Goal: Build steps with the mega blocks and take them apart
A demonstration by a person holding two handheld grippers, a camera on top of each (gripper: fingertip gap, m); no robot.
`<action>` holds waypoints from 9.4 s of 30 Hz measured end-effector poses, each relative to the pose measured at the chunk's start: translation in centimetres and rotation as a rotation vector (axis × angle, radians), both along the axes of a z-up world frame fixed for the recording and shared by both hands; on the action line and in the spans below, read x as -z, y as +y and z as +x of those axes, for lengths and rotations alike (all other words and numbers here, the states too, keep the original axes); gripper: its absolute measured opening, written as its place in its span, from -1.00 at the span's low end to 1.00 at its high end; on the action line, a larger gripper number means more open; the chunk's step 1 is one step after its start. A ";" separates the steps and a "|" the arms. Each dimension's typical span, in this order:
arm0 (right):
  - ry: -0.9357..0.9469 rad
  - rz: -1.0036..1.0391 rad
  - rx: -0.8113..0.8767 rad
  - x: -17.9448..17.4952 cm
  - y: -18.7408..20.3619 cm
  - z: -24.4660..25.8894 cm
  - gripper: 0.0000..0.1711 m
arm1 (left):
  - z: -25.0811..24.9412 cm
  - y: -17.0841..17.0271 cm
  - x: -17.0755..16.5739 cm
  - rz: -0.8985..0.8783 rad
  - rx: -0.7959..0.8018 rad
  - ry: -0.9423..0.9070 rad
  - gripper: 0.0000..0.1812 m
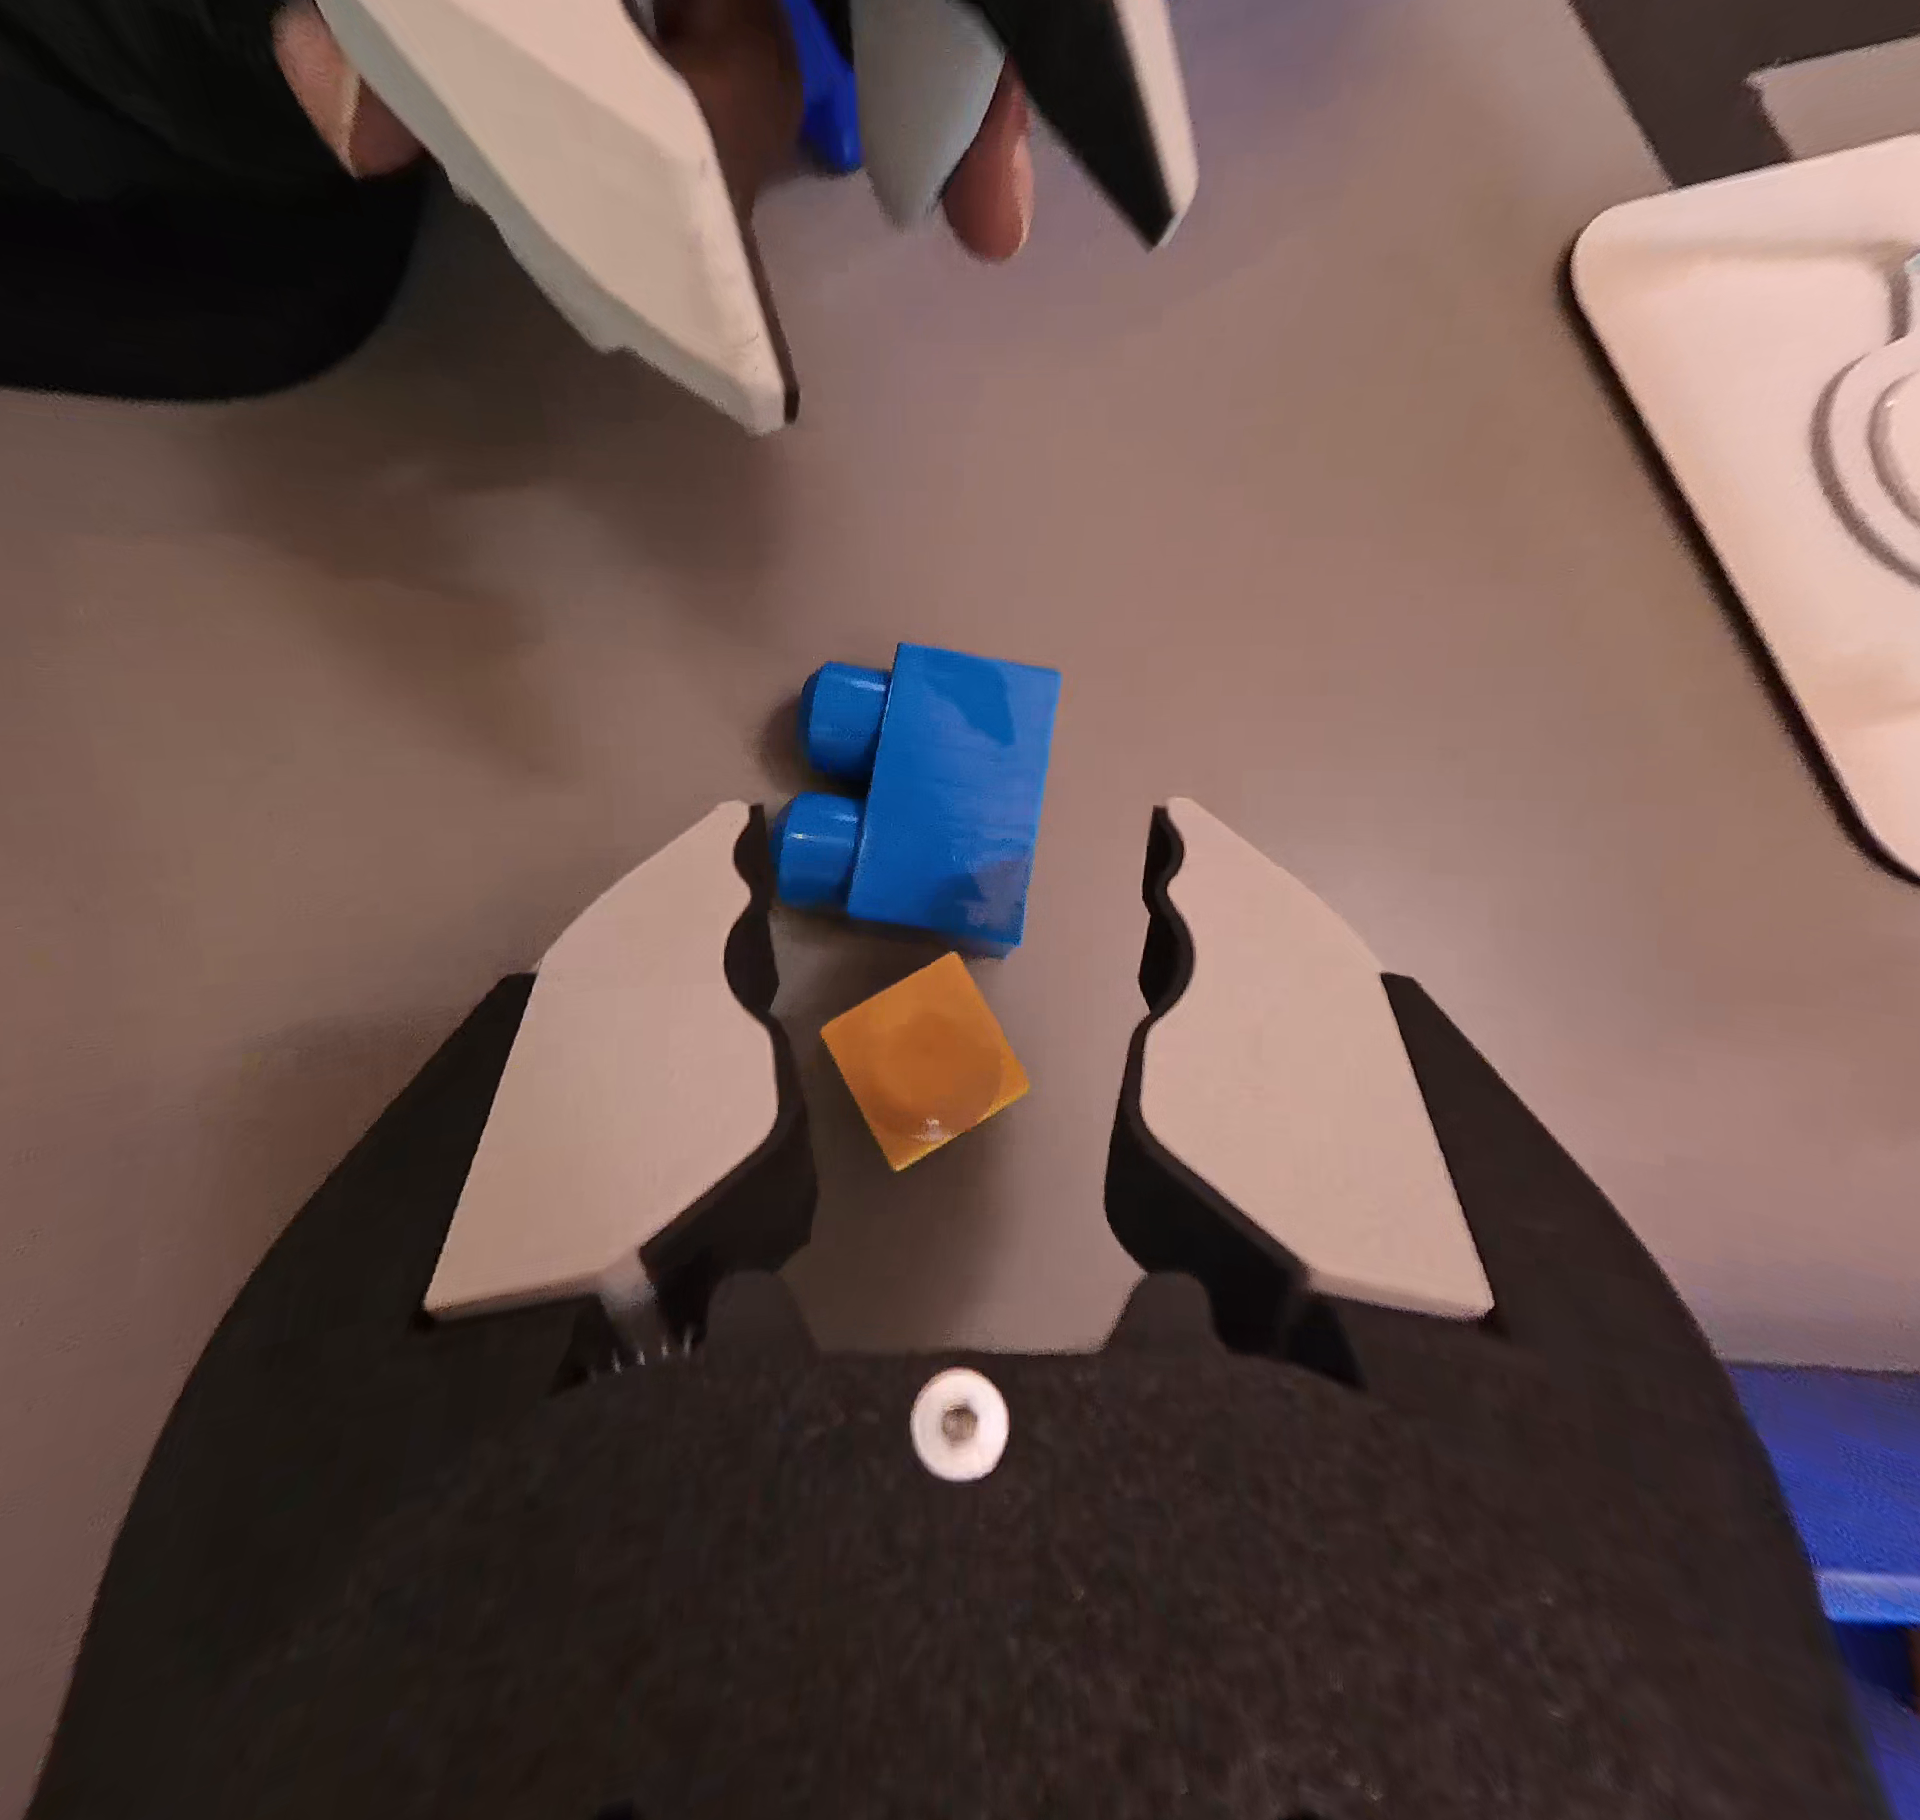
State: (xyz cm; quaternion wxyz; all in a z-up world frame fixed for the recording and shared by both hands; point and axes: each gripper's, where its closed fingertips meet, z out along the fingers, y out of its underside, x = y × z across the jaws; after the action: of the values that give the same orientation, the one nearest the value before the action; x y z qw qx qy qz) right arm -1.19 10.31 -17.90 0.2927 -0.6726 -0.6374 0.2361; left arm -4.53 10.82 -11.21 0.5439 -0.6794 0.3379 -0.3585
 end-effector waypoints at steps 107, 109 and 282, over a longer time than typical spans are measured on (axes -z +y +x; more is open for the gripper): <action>0.770 -0.170 -0.360 -11.4 -5.0 -1.0 -0.66 | 2.7 -5.5 -3.2 0.127 0.240 -0.055 -0.59; 0.750 -0.163 -0.361 -11.3 -5.0 -0.9 -0.66 | 2.7 -5.5 -3.2 0.125 0.240 -0.046 -0.59; -0.691 0.018 0.169 -2.2 16.6 16.2 -0.67 | -0.7 -2.0 0.1 0.067 0.113 0.094 -0.49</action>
State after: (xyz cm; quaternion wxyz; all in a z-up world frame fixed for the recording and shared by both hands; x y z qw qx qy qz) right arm 15.04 26.92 -15.73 0.0843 -0.7604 -0.6429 -0.0362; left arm -5.28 8.84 -11.29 0.5287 -0.6566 0.4127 -0.3450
